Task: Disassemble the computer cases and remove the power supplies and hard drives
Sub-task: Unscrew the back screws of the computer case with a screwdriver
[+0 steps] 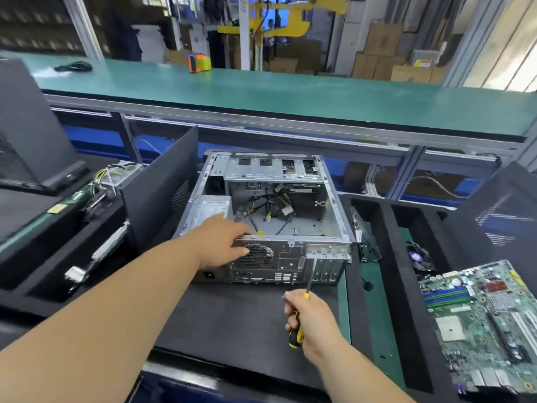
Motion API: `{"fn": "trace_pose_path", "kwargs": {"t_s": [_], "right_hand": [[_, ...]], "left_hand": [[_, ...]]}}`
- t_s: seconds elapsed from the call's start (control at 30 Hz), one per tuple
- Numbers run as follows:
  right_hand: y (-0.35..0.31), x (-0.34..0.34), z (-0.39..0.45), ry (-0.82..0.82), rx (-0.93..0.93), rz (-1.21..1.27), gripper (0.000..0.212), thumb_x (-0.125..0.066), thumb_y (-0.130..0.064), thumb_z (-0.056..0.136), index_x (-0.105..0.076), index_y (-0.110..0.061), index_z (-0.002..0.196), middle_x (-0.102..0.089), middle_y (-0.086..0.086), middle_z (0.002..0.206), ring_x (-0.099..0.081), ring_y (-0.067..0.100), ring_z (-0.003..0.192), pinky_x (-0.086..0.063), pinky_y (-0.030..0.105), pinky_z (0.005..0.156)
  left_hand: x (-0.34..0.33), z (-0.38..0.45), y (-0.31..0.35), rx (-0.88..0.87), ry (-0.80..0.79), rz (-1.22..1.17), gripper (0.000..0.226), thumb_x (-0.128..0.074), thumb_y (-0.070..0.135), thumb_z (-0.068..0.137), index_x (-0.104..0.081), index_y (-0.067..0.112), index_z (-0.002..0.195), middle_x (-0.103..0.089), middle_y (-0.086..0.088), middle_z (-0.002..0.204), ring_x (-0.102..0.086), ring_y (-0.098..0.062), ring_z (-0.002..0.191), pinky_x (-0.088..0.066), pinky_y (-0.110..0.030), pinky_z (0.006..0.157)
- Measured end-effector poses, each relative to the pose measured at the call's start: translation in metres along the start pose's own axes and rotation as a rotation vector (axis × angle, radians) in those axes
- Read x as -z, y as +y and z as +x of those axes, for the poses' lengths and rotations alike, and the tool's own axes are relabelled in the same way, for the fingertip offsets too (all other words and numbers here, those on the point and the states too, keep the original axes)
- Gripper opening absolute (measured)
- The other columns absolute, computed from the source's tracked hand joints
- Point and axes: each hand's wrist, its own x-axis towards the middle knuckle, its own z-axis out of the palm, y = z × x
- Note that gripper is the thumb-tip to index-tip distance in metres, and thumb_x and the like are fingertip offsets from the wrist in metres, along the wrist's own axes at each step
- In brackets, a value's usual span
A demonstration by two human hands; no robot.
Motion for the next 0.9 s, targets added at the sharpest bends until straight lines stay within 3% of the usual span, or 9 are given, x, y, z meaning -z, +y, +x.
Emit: {"fn": "trace_pose_path", "kwargs": {"t_s": [0.07,0.13,0.2,0.27,0.33,0.37,0.5,0.63,0.9], "right_hand": [[0.005,-0.014,-0.002,-0.003,-0.029,-0.027,0.012,-0.059,-0.008,0.094,-0.057,-0.006,0.082,-0.055,0.002,0.06,-0.039,0.013,0.042,-0.038,0.028,0.05],[0.009,-0.027,-0.004,0.005,-0.07,-0.056,0.01,-0.058,-0.008,0.095,-0.058,-0.005,0.085,-0.055,0.002,0.06,-0.038,0.013,0.041,-0.037,0.027,0.049],[0.013,-0.039,-0.007,0.023,-0.103,-0.095,0.01,-0.057,-0.009,0.095,-0.06,-0.006,0.086,-0.056,0.002,0.061,-0.039,0.014,0.042,-0.036,0.027,0.049],[0.016,-0.051,-0.01,0.054,-0.11,-0.144,0.007,-0.059,-0.011,0.094,-0.06,-0.008,0.087,-0.057,0.003,0.063,-0.039,0.015,0.043,-0.035,0.029,0.053],[0.018,-0.062,-0.013,0.082,-0.107,-0.229,0.006,-0.058,-0.013,0.093,-0.06,-0.009,0.088,-0.059,0.003,0.064,-0.041,0.016,0.043,-0.036,0.031,0.058],[0.019,-0.067,-0.014,0.087,-0.115,-0.273,0.006,-0.057,-0.014,0.093,-0.059,-0.009,0.089,-0.059,0.004,0.066,-0.042,0.016,0.044,-0.037,0.031,0.059],[0.023,-0.088,-0.015,0.085,-0.19,-0.335,0.004,-0.05,-0.011,0.091,-0.053,-0.01,0.093,-0.059,0.007,0.076,-0.043,0.016,0.051,-0.038,0.026,0.054],[0.027,-0.104,-0.014,0.108,-0.161,-0.365,0.018,-0.044,-0.009,0.089,-0.052,-0.018,0.102,-0.063,0.002,0.082,-0.049,0.019,0.066,-0.039,0.031,0.062],[0.032,-0.119,-0.018,0.099,-0.038,-0.256,0.024,-0.041,-0.005,0.095,-0.056,-0.016,0.11,-0.072,0.002,0.084,-0.052,0.012,0.052,-0.045,0.025,0.051]], "left_hand": [[0.0,0.003,-0.007,-0.03,0.0,0.017,0.026,-0.053,0.042,0.098,-0.055,0.029,0.12,-0.065,0.005,0.106,-0.041,-0.028,0.125,-0.024,-0.037,0.114],[0.001,0.008,-0.014,-0.109,0.029,0.058,0.011,-0.054,0.041,0.097,-0.049,0.032,0.098,-0.054,0.016,0.081,-0.051,-0.02,0.102,-0.02,-0.041,0.118],[0.002,0.01,-0.019,-0.169,0.03,0.045,0.017,-0.053,0.042,0.097,-0.04,0.035,0.091,-0.044,0.019,0.073,-0.045,-0.014,0.09,-0.02,-0.039,0.118],[0.003,0.011,-0.026,-0.195,0.015,-0.019,0.015,-0.051,0.045,0.098,-0.04,0.036,0.094,-0.043,0.018,0.075,-0.04,-0.014,0.098,-0.034,-0.036,0.101],[0.003,0.011,-0.03,-0.206,-0.004,-0.068,0.015,-0.049,0.047,0.098,-0.047,0.033,0.102,-0.046,0.012,0.081,-0.041,-0.017,0.1,-0.034,-0.033,0.079],[0.004,0.01,-0.032,-0.214,-0.013,-0.083,0.02,-0.05,0.047,0.098,-0.051,0.029,0.106,-0.048,0.009,0.084,-0.041,-0.018,0.099,-0.034,-0.033,0.076],[0.008,0.013,-0.036,-0.267,-0.012,-0.048,0.034,-0.056,0.046,0.095,-0.059,0.018,0.114,-0.056,-0.002,0.105,-0.046,-0.02,0.104,-0.041,-0.036,0.09],[0.005,0.016,-0.04,-0.277,-0.023,-0.039,0.037,-0.052,0.048,0.096,-0.056,0.021,0.12,-0.055,-0.004,0.105,-0.044,-0.021,0.105,-0.042,-0.038,0.092],[-0.002,0.018,-0.043,-0.283,0.015,-0.016,0.035,-0.049,0.049,0.097,-0.056,0.024,0.12,-0.053,-0.004,0.098,-0.041,-0.021,0.103,-0.039,-0.036,0.085]]}}
